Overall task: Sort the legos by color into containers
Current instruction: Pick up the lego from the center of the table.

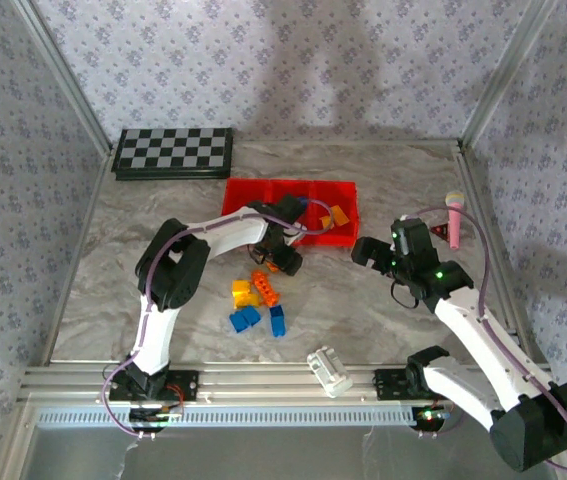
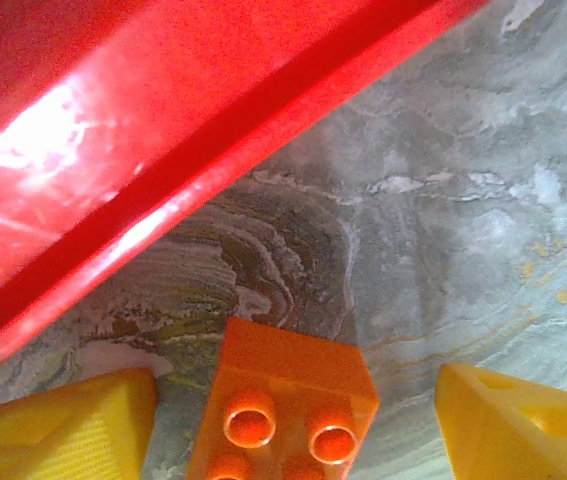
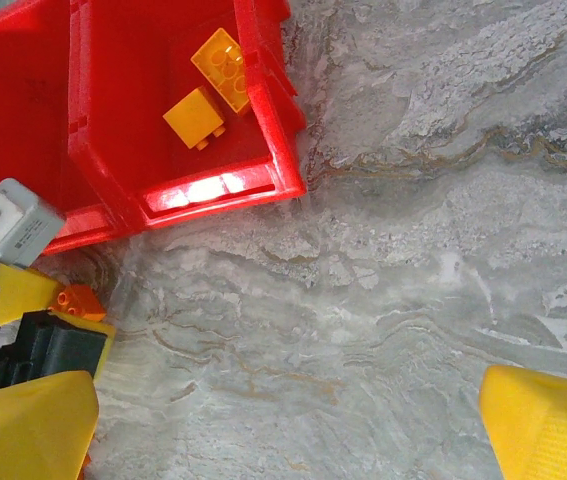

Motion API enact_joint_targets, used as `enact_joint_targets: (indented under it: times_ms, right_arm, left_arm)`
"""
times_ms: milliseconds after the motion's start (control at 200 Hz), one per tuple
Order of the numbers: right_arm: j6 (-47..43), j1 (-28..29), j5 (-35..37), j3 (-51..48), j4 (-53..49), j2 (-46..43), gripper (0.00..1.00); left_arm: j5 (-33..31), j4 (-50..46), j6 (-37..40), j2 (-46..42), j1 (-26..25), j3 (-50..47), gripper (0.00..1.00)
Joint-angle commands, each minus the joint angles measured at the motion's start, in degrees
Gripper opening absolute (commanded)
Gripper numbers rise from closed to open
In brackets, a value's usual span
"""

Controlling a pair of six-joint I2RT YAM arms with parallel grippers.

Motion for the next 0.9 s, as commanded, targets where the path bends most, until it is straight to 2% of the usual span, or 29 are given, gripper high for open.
enact_joint_targets:
  times_ms: [0,115,180,400,475,505,740,895]
  right_arm:
    - [0.7,-0.5,0.5,-0.9,-0.7,-1.2,1.0]
    - [0.7,-0.4,0.4,-1.3,-0.9,-1.8,1.0]
    - [0.7,-0.5,0.4,-1.5,-0.7,-2.1,1.0]
    - [0.7,-0.5,0.1,-2.1,-1.5,-3.5,1.0]
    - [0.6,-0.4,0.3,-1.9,-1.8,-4.2,1.0]
    - [0.7,-0.5,0.6,-1.8,-1.8,-4.5,0.99]
    - [1.3,-0.5,2.9,-2.8,-3.8,-8.2,1.0]
    - [0.9,-0.6,3.5,-3.7,-3.8,-9.2,1.0]
  left_arm:
    - [-0.1,-0.9,-0.2,1.1,-0.4,1.0,0.71]
    - [-0.6,-1.2,-0.8,1.0,-0.5,0.5,0.64]
    - [-1.7,-0.9,-1.9,0.7,-0.4,-0.1,0.56]
    - [-2.4,1.5,-5.1,-2.1,-0.6,-3.1,0.39]
    - [-3.5,1.2,-6.8,-2.9,-0.5,-3.2,0.24]
    - [-3.9,0.7,-7.4,-3.1,-0.5,-3.1,0.22]
    - [-7.1,1.0,-12.3,-11.1,-0.5,-6.2,0.19]
    - [-13.0,-0.1,-14.4,-18.8,0.4,-6.5,0.17]
